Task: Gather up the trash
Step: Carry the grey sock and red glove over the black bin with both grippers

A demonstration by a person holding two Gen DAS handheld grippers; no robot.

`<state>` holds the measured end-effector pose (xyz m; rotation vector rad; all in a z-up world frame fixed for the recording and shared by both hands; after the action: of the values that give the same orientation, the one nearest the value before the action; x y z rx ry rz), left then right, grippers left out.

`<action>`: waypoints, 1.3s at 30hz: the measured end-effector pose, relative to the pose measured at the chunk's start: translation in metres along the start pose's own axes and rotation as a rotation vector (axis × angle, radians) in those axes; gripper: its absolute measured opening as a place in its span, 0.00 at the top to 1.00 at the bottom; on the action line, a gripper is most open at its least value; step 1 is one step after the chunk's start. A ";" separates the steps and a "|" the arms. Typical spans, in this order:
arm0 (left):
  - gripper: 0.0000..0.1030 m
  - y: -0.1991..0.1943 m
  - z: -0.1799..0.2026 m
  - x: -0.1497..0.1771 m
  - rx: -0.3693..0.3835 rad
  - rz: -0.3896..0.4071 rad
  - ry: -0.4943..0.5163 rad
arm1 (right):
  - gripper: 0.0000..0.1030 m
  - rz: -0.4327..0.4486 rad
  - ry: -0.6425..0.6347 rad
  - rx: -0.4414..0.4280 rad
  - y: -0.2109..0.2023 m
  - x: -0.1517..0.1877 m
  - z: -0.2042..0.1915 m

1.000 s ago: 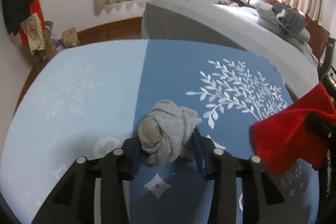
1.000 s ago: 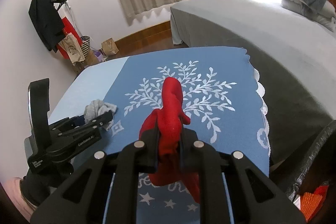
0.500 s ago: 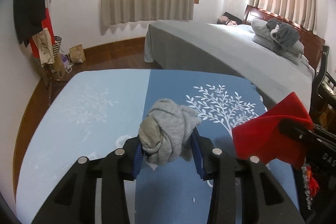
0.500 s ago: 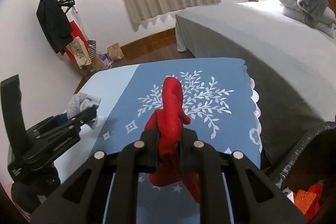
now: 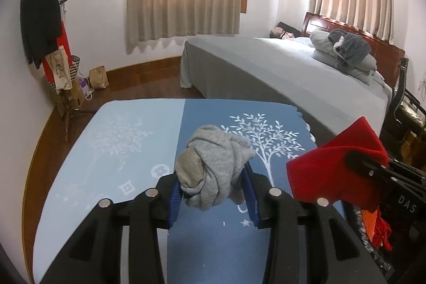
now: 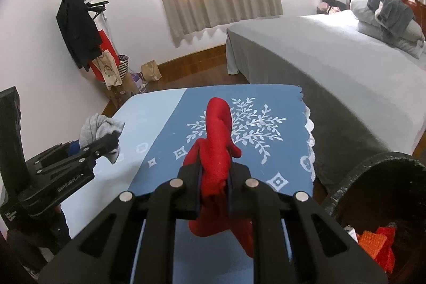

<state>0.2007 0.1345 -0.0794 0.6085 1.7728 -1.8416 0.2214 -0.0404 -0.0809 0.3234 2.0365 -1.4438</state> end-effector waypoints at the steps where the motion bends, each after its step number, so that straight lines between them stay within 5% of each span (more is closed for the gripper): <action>1: 0.61 -0.005 0.002 0.001 0.006 0.007 0.004 | 0.87 0.004 -0.001 0.001 -0.004 0.002 -0.001; 39: 0.61 -0.080 0.099 0.027 0.121 0.090 0.173 | 0.87 0.120 0.076 0.104 -0.122 0.063 0.044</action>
<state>0.1323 0.0360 -0.0300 0.9045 1.7181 -1.8933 0.1226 -0.1353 -0.0350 0.5426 1.9690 -1.4865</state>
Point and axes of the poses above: each gripper's, at about its wrist camera, not at the fingertips, and y roughly the way its jaws point, z to its right, x to its underside, the point moved 5 cm from there along y, roughly the way its jaws point, and after that the axes turned 13 degrees about -z, right-handed, at the moved point
